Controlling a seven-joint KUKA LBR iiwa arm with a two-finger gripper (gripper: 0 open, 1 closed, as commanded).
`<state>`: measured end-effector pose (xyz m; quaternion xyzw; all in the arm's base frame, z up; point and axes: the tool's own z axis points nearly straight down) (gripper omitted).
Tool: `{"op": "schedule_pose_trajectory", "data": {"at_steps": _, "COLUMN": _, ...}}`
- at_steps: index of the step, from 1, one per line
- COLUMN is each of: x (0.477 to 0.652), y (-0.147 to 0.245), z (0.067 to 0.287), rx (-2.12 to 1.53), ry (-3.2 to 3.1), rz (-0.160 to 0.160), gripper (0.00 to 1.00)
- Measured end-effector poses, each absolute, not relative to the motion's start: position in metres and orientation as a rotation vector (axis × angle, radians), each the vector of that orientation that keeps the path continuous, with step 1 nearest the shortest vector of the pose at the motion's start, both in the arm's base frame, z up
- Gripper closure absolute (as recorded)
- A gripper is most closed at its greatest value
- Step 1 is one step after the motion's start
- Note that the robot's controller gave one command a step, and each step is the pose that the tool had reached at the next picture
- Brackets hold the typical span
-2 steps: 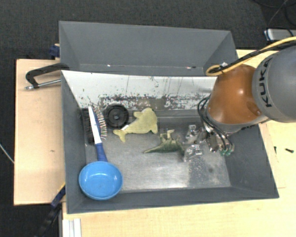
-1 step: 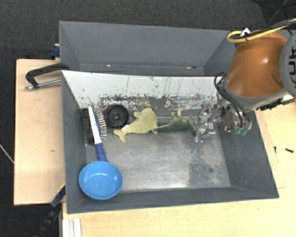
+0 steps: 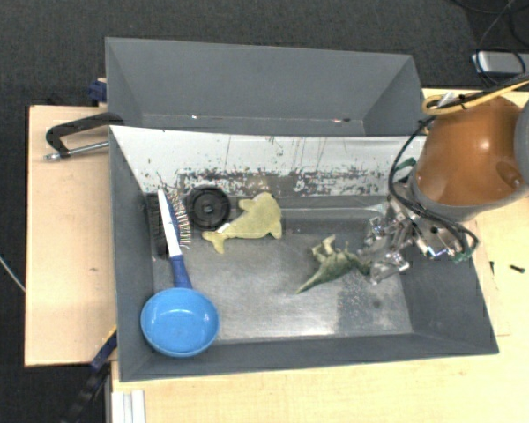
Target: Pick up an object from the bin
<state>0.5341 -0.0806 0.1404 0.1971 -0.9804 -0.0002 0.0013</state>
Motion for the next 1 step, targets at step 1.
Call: {"op": "schedule_pose_trajectory", "data": {"at_steps": 1, "x": 0.5313, "y": -0.0902, "z": 0.2788, "rx": 0.661, "ry": -3.086, "rz": 0.008, "gripper": 1.0}}
